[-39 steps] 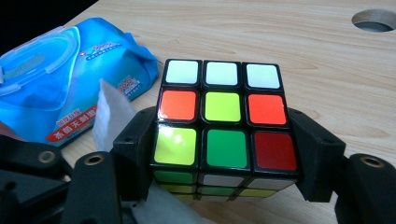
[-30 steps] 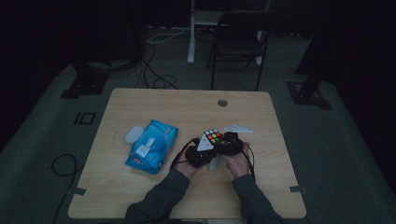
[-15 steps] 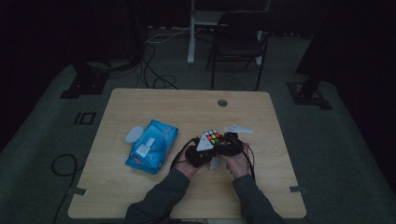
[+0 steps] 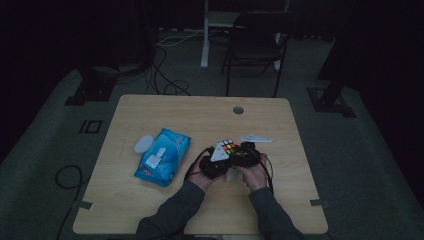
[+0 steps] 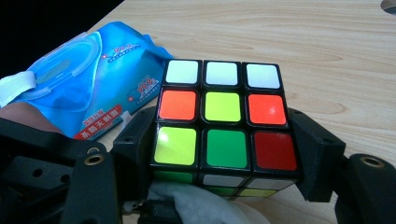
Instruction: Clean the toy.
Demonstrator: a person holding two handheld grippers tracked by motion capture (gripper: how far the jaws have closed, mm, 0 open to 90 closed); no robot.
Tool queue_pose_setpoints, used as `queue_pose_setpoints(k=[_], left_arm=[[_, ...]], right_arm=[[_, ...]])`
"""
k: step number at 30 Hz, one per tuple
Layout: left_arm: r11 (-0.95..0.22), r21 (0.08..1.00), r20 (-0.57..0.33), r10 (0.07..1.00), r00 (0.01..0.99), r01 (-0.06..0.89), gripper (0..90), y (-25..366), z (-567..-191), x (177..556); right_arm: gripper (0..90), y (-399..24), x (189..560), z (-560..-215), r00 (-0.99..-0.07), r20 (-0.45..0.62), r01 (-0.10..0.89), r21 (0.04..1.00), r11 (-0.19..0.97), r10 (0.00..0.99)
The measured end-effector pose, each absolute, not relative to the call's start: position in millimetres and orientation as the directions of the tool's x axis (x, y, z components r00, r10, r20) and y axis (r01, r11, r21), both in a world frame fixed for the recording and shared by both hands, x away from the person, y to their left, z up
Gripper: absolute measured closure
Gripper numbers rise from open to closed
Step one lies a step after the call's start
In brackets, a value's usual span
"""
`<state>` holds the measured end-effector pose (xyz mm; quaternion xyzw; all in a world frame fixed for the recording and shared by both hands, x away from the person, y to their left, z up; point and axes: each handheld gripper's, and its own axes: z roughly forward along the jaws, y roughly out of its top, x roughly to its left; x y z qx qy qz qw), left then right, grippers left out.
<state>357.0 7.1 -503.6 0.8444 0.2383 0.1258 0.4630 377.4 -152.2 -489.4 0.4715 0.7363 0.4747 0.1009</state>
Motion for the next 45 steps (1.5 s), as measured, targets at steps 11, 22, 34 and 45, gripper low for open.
queue_pose_setpoints(k=[11, 22, 34, 45], left_arm=[[-0.505, 0.815, 0.02, 0.516, 0.856, 0.285, 88.2, 8, -511, 357], [-0.514, 0.803, 0.015, 0.522, 0.853, 0.301, 88.2, 13, -517, 359], [-0.506, 0.798, 0.024, 0.57, 0.821, 0.328, 88.1, 27, -522, 364], [-0.504, 0.804, 0.078, 0.616, 0.784, 0.316, 88.2, 40, -518, 369]], right_arm=[[33.8, -155, 377, -486, -0.536, 0.307, 0.592, 0.8, 0.092, 0.786], [33.8, -162, 376, -480, -0.541, 0.321, 0.584, 0.809, 0.072, 0.778], [33.8, -166, 373, -477, -0.557, 0.322, 0.586, 0.805, 0.088, 0.765], [33.8, -164, 371, -479, -0.592, 0.328, 0.596, 0.793, 0.125, 0.736]])
